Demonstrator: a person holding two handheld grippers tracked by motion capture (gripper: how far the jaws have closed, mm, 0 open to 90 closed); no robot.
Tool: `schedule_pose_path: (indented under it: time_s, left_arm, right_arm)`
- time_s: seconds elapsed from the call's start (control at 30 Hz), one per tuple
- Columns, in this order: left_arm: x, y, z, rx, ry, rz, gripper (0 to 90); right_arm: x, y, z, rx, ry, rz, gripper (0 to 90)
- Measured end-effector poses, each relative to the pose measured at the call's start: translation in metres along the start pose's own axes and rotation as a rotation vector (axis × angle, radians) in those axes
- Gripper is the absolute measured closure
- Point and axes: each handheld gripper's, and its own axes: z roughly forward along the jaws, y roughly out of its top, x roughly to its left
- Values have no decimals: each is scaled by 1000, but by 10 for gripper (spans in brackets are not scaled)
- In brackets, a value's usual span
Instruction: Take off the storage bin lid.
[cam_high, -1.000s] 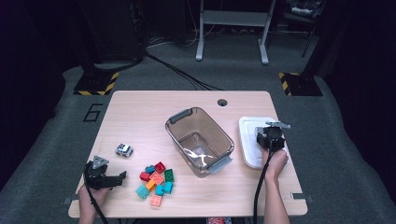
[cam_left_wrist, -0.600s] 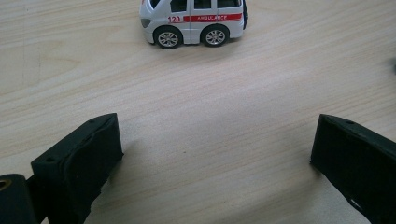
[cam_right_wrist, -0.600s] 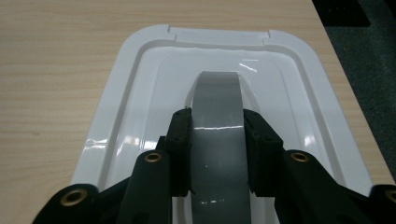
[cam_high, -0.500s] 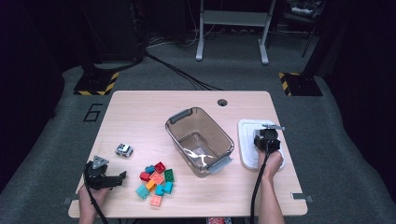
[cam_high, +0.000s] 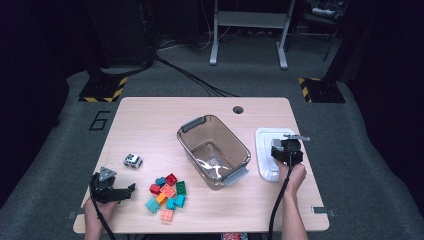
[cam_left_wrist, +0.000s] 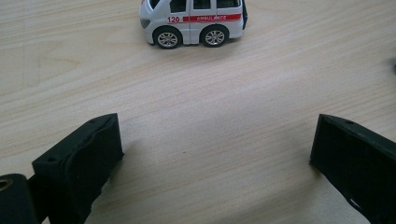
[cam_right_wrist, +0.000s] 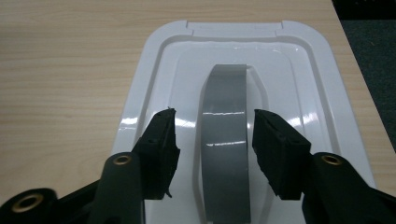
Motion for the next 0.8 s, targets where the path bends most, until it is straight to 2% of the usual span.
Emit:
schedule_pose_path:
  time_s: [0.23,0.33,0.53,0.8]
  left_arm:
    - [0,0,0,0,-1,0,18]
    - [0,0,0,0,0,0,19]
    - [0,0,0,2,0,0,19]
    - [0,0,0,3,0,0,18]
  right_arm:
    - [-1,-2,-26,3,76,-12,337]
    - [4,-6,-35,0,92,-42,281]
    - [17,-23,-50,-7,124,-101,167]
    - [27,-49,-65,-30,180,-171,70]
